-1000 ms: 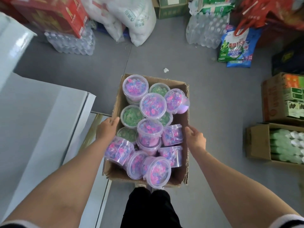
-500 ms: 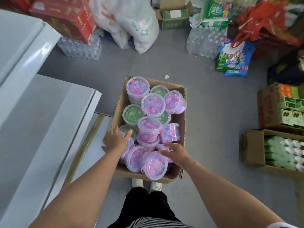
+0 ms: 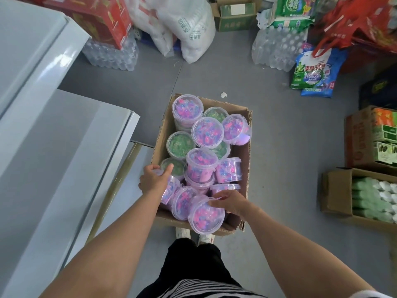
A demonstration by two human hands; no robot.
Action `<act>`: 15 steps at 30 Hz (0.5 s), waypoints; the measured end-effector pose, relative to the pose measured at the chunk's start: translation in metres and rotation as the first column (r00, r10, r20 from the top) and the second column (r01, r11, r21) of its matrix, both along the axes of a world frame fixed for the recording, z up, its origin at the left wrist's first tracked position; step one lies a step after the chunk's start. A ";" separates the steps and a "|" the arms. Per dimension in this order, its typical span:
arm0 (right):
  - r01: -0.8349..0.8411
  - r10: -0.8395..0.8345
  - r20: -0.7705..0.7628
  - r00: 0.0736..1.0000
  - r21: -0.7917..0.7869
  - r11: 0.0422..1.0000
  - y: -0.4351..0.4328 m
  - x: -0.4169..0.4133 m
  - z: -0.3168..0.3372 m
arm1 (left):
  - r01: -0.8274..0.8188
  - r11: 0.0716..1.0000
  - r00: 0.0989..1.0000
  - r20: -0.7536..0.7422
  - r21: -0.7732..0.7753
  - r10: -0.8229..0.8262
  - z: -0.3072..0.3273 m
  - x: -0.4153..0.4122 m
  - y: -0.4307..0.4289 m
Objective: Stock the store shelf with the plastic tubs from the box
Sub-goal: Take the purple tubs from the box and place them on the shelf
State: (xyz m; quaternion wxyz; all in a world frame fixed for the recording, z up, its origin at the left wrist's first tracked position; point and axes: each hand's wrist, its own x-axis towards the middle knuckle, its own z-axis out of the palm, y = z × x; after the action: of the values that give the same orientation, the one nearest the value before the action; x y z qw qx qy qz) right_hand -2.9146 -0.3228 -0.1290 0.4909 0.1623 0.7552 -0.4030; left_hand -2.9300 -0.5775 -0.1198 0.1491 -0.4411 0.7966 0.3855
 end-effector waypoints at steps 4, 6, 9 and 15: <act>0.041 -0.041 -0.012 0.999 0.031 0.999 -0.002 0.007 -0.004 | -0.056 0.998 0.998 -0.014 0.010 0.056 -0.003 0.005 -0.002; 0.072 -0.070 -0.043 0.997 0.043 0.996 -0.003 0.011 -0.007 | -0.085 0.996 0.996 -0.016 0.022 0.085 -0.006 0.009 -0.005; 0.102 -0.100 -0.045 0.994 0.053 0.993 -0.007 0.015 -0.004 | -0.120 0.991 0.992 -0.025 0.056 0.122 -0.005 0.015 -0.008; 0.141 -0.143 0.022 0.990 0.045 0.989 -0.011 0.018 0.002 | -0.163 0.977 0.983 -0.065 0.137 0.173 -0.002 0.032 -0.010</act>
State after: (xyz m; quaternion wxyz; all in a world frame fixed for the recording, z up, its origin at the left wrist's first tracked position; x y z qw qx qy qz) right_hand -2.8962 -0.3339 -0.1268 0.4668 0.2315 0.7440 -0.4182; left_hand -2.8976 -0.5878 -0.1217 0.1140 -0.4808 0.7346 0.4650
